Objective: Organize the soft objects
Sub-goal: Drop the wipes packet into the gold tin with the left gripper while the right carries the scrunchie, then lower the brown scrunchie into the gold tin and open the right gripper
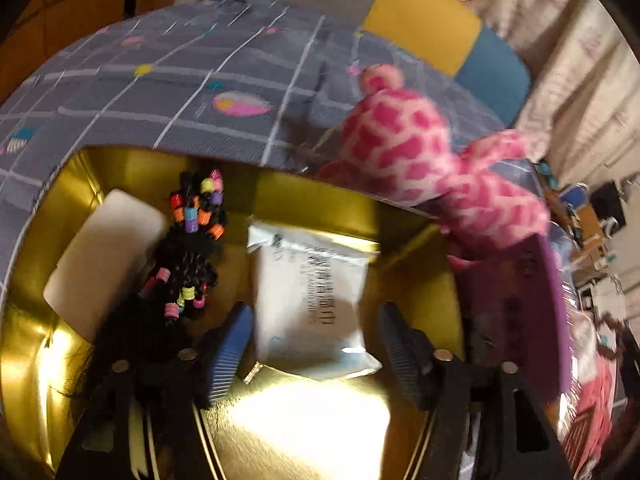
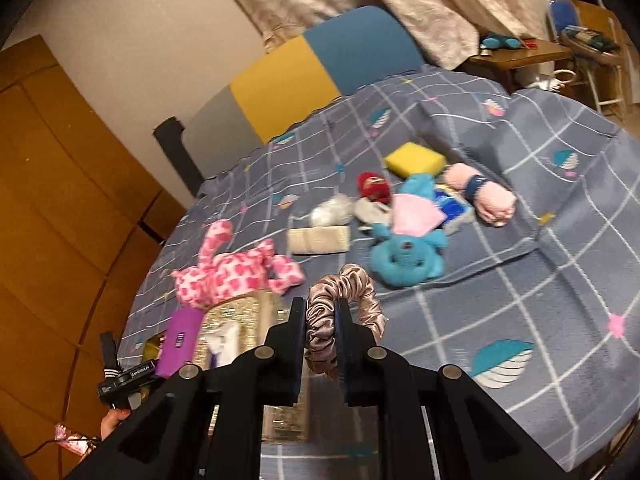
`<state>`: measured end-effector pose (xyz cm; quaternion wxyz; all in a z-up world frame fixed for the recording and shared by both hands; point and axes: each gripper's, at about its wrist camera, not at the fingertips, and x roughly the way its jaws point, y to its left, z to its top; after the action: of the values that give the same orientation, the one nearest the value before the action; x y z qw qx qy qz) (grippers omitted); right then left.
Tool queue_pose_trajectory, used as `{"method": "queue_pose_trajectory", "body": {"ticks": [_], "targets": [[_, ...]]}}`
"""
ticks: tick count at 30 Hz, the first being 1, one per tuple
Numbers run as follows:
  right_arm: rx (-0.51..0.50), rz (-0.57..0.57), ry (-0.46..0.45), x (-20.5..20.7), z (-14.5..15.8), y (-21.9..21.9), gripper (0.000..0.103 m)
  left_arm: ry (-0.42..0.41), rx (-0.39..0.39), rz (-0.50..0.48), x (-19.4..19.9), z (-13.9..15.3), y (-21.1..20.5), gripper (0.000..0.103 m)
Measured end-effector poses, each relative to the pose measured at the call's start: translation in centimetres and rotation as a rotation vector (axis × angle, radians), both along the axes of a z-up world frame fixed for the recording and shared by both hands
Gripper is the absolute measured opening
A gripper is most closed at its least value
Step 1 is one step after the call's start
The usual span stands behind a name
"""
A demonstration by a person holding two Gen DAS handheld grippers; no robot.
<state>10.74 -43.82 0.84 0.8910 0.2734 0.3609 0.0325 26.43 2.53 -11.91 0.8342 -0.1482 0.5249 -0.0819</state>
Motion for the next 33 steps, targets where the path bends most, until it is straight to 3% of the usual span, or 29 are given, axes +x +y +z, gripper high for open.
{"method": "queue_pose_trajectory", "body": {"ticks": [9,14,21,24,26,33], "targets": [[0.008,0.104,-0.052,2.0,3.3,5.7,0.014,-0.153,-0.038,-0.052,-4.4,4.4,1.2,0.070],[0.019,0.209,-0.083,3.6,5.2,10.8,0.014,-0.207,-0.097,-0.007,-7.1,5.6,3.8,0.070],[0.049,0.378,-0.099,6.3,6.4,19.8,0.014,-0.209,-0.125,0.081,-10.2,5.6,7.8,0.070],[0.041,0.438,-0.083,7.2,5.7,23.3,0.014,-0.219,-0.124,0.108,-11.1,5.8,9.2,0.070],[-0.014,0.473,-0.065,8.0,4.8,26.3,0.014,-0.227,-0.118,0.118,-11.5,6.0,9.7,0.070],[-0.130,0.535,0.073,10.9,-0.5,32.4,0.014,-0.234,-0.120,0.120,-12.7,5.9,10.3,0.070]]}}
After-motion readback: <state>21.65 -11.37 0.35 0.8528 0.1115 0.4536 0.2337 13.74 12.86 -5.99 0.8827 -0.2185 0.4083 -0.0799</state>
